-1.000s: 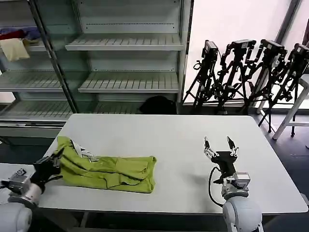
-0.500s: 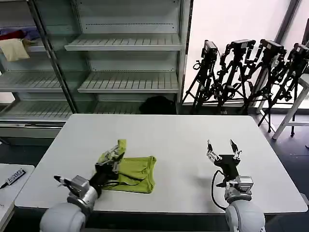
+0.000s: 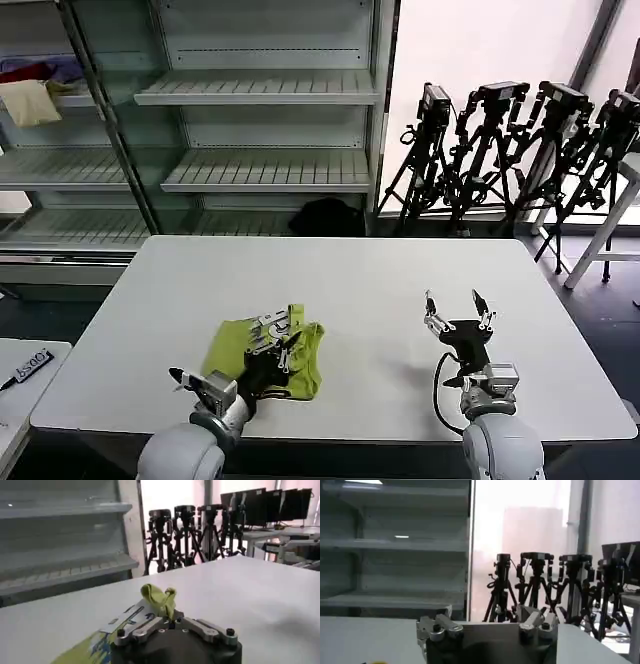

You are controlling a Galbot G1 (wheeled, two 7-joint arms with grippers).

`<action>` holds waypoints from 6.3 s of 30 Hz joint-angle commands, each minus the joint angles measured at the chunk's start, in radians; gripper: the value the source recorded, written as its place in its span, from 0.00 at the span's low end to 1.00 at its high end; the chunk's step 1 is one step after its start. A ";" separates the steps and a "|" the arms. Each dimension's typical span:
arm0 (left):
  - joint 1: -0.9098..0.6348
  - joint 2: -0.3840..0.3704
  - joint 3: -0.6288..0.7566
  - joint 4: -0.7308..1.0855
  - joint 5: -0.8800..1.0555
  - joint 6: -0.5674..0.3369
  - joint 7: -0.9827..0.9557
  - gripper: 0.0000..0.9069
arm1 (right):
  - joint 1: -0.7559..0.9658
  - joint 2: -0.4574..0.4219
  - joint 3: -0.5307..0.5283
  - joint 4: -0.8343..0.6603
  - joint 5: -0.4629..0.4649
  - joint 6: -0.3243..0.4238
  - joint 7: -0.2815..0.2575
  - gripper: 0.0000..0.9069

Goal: Fold and organize the clothes.

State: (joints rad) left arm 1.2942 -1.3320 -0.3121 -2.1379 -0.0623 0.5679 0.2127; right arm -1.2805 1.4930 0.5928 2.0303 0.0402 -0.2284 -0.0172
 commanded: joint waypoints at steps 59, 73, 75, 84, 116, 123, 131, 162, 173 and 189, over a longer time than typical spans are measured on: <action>0.113 0.027 -0.376 0.087 -0.216 -0.138 0.030 1.00 | -0.001 0.000 -0.018 -0.006 -0.034 0.004 -0.004 1.00; 0.105 0.003 -0.302 0.187 -0.142 -0.148 0.006 1.00 | -0.021 -0.005 -0.002 -0.005 -0.029 0.012 -0.006 1.00; 0.106 0.006 -0.310 0.193 -0.159 -0.148 0.006 1.00 | -0.019 -0.006 -0.003 -0.007 -0.029 0.013 -0.006 1.00; 0.114 -0.002 -0.307 0.205 -0.210 -0.143 0.009 0.14 | -0.007 -0.001 -0.012 -0.015 -0.032 0.012 -0.006 1.00; 0.059 0.039 -0.521 0.200 -0.233 -0.228 0.018 0.00 | 0.001 -0.002 -0.011 -0.046 -0.038 0.020 -0.008 1.00; 0.028 0.271 -0.736 0.289 -0.119 -0.264 0.113 0.00 | 0.001 -0.014 -0.006 -0.049 -0.029 0.026 -0.009 1.00; -0.021 0.533 -0.819 0.265 -0.087 -0.230 0.184 0.00 | -0.004 -0.016 -0.009 -0.058 -0.027 0.038 -0.009 1.00; -0.173 0.065 0.062 0.197 0.096 -0.028 -0.056 0.03 | -0.047 -0.010 -0.050 -0.008 0.021 -0.055 -0.049 1.00; -0.255 0.011 0.102 0.277 0.021 0.011 -0.221 0.06 | -0.006 0.047 -0.164 0.017 0.148 -0.347 -0.050 1.00; -0.309 -0.014 0.131 0.277 -0.064 -0.010 -0.257 1.00 | -0.017 0.056 -0.224 0.015 0.181 -0.349 -0.041 1.00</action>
State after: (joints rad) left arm 1.0134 -1.3327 -0.2058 -1.8446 -0.0571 0.5545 -0.0003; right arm -1.3036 1.5411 0.4069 2.0420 0.1859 -0.5335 -0.0592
